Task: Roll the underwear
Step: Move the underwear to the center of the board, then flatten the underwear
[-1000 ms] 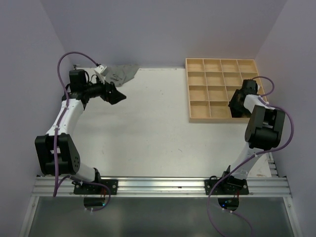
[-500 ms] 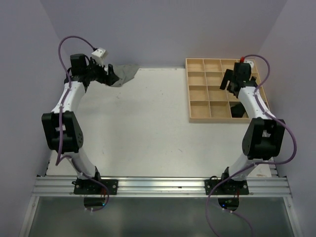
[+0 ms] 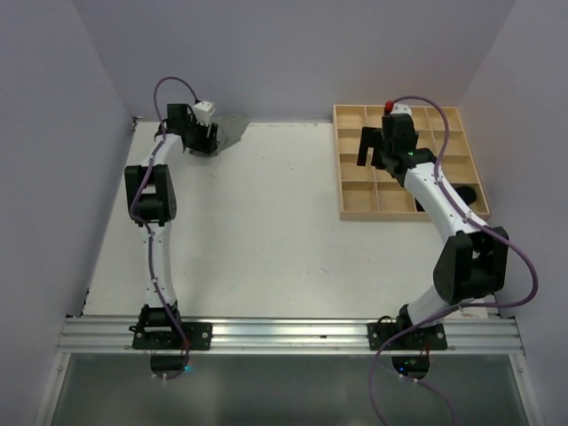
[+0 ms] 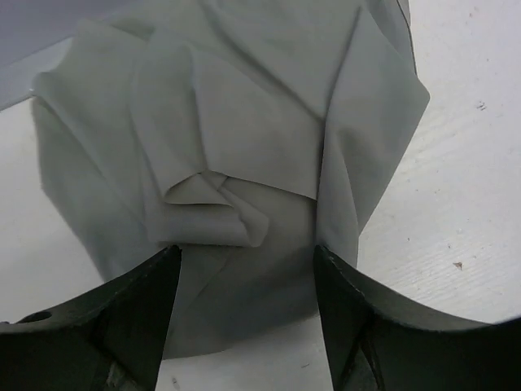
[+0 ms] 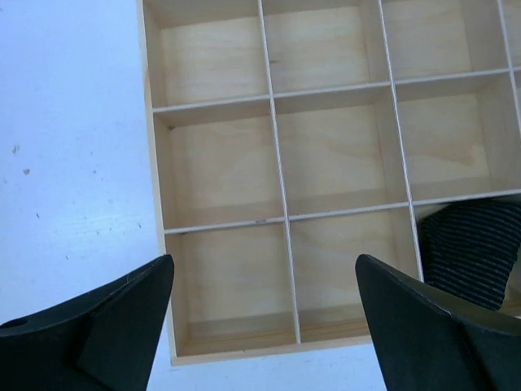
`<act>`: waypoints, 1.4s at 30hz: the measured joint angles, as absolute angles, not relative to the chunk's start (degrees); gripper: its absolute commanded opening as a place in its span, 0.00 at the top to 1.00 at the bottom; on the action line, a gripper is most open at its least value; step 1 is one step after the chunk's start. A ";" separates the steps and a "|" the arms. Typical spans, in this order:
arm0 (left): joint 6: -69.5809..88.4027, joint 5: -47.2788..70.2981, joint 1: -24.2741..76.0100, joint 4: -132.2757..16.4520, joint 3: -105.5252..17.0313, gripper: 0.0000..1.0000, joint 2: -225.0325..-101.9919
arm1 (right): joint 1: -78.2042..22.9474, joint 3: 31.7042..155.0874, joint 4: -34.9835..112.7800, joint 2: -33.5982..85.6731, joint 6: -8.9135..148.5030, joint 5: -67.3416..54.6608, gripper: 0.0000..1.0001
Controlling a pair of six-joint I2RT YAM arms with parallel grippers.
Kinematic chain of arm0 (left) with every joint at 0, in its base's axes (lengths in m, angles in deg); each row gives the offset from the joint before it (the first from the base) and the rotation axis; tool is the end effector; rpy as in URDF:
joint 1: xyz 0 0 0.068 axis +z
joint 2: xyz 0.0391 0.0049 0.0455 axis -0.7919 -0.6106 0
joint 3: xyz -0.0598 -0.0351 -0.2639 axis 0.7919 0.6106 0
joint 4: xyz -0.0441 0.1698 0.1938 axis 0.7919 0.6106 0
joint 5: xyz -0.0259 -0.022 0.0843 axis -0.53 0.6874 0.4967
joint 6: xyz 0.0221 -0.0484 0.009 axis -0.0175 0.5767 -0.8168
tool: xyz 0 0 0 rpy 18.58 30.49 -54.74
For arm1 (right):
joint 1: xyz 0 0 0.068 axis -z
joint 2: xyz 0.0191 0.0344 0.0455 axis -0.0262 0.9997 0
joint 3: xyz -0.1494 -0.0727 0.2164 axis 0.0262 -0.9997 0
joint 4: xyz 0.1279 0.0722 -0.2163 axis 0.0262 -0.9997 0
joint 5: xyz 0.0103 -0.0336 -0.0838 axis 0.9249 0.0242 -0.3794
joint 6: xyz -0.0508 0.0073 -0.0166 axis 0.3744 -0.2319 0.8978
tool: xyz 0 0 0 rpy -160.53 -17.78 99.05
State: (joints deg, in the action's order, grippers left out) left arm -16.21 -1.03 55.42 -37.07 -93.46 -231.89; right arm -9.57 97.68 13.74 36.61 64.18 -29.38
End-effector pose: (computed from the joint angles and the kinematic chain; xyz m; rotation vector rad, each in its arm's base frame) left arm 0.5630 0.0174 0.1610 0.3999 2.2095 -0.2551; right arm 0.3606 0.0610 0.3204 0.1723 2.1920 -0.0700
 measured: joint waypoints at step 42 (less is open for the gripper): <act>-48.98 -26.73 71.31 -10.82 -35.60 0.51 -186.76 | -37.57 106.99 19.13 61.55 57.87 -8.77 0.51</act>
State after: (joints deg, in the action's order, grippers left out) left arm -48.98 -26.73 71.31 -10.82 -35.60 -186.76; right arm -37.57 106.99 19.13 61.55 57.87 -8.77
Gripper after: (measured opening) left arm 0.476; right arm 0.471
